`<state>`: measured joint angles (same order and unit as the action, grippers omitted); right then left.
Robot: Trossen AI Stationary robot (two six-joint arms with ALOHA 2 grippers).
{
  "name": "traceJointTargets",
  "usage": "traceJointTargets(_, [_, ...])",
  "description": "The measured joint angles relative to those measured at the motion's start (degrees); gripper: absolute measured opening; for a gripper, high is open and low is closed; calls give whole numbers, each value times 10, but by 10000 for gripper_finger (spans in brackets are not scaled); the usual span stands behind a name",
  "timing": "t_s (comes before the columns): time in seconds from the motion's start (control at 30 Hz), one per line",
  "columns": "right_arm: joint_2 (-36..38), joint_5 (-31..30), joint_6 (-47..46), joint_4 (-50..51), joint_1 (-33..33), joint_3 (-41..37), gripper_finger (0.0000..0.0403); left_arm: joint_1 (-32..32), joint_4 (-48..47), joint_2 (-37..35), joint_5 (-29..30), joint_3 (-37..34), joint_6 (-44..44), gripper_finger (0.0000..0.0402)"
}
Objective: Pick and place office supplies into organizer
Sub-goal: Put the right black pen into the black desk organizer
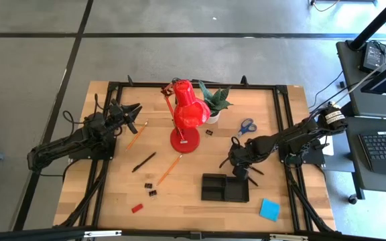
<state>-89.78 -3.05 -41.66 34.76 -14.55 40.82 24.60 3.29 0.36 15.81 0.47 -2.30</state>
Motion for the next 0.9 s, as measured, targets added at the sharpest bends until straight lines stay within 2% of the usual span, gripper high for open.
traceJointTargets(0.23, [21, 0, 20, 15, 0, 14, 48, 0, 0, 0, 0, 0, 0, 74])
traceJointTargets(0.4, [67, -4, 48, 40, 3, 39, 48, 0, 0, 0, 0, 0, 0, 74])
traceJointTargets(0.63, [150, -83, 95, 45, 5, 79, 50, 0, 0, 0, 0, 0, -1, 74])
traceJointTargets(0.8, [211, -150, 157, -33, -1, 102, 50, 0, 0, 0, 0, 0, 0, 74])
traceJointTargets(0.9, [235, -151, 201, -130, -4, 102, 50, 0, 0, 0, 0, 0, 0, 74])
